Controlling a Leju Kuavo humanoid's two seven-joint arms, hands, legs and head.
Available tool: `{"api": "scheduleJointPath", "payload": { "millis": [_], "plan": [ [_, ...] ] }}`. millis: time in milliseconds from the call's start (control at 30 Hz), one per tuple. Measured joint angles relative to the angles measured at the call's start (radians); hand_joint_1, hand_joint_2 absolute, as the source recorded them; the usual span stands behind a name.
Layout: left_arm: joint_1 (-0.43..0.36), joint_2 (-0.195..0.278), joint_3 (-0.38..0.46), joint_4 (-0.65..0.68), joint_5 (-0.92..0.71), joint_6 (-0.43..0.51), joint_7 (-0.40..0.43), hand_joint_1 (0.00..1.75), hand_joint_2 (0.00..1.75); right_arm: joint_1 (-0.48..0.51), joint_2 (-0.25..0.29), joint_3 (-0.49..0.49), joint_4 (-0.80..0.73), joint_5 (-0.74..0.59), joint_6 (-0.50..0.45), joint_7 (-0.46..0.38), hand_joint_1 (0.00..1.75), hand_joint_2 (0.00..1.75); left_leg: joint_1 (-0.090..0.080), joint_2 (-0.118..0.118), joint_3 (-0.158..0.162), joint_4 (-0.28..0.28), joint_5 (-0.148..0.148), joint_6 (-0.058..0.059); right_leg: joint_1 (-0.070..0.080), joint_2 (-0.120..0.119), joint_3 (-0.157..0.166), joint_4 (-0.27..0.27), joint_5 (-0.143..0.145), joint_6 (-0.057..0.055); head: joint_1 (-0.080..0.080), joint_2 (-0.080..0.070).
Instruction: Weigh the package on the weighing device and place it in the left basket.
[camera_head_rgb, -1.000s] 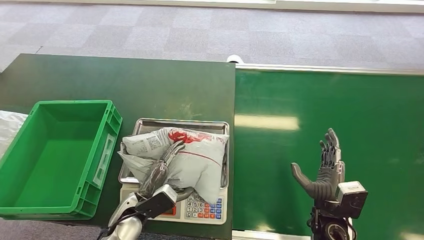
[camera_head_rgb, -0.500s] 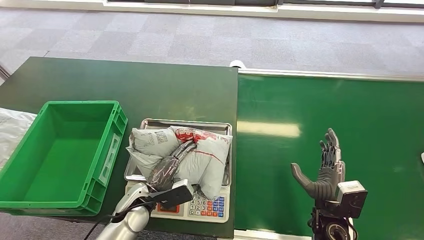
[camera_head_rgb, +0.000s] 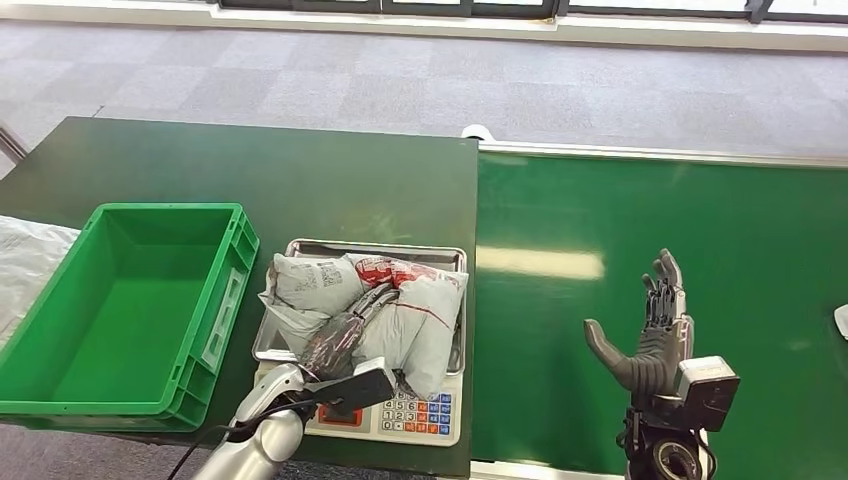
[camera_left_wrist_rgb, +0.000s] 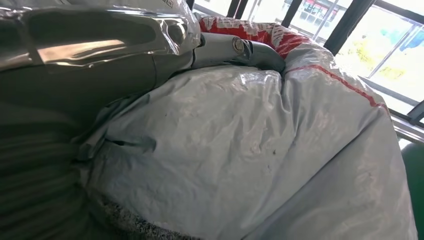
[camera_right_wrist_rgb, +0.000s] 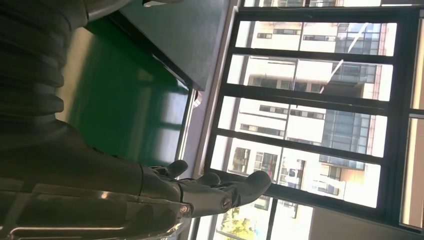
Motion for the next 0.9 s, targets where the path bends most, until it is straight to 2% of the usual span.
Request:
{"api": "scheduleJointPath", "payload": {
  "millis": [33, 267, 600, 900],
  "plan": [
    [0.001, -0.001, 0.001, -0.001, 0.001, 0.002, -0.002, 1.71, 1.75, -0.005, 0.0, 0.0, 0.0, 0.001, 0.0, 0.0, 0.0, 1.75, 0.0, 0.0, -0.001, 0.0, 0.001, 0.001, 0.0, 0.0, -0.001, 0.0, 0.0, 0.0, 0.0, 0.0],
    [0.003, -0.01, 0.016, -0.015, 0.013, 0.021, -0.011, 1.71, 1.75, -0.015, 0.002, 0.0, 0.0, 0.002, 0.0, 0.001, 0.0, 1.75, -0.001, -0.001, -0.007, 0.0, 0.008, 0.001, -0.001, -0.001, -0.006, 0.0, 0.009, 0.0, 0.0, 0.0],
    [-0.001, -0.013, 0.031, -0.022, 0.032, 0.037, -0.025, 1.75, 1.75, -0.014, 0.003, 0.0, 0.001, 0.002, -0.003, 0.001, 0.0, 1.75, -0.001, -0.001, 0.0, 0.0, 0.002, 0.0, -0.001, -0.001, -0.001, 0.0, 0.002, 0.001, 0.0, 0.0],
    [0.032, -0.013, 0.037, -0.027, 0.083, 0.14, -0.101, 1.75, 1.75, -0.002, 0.006, 0.0, 0.001, 0.004, -0.017, -0.001, 0.0, 1.75, -0.001, 0.004, -0.003, 0.0, 0.001, 0.0, -0.001, 0.002, -0.005, 0.001, 0.001, 0.001, 0.0, 0.0]
  ]
}}
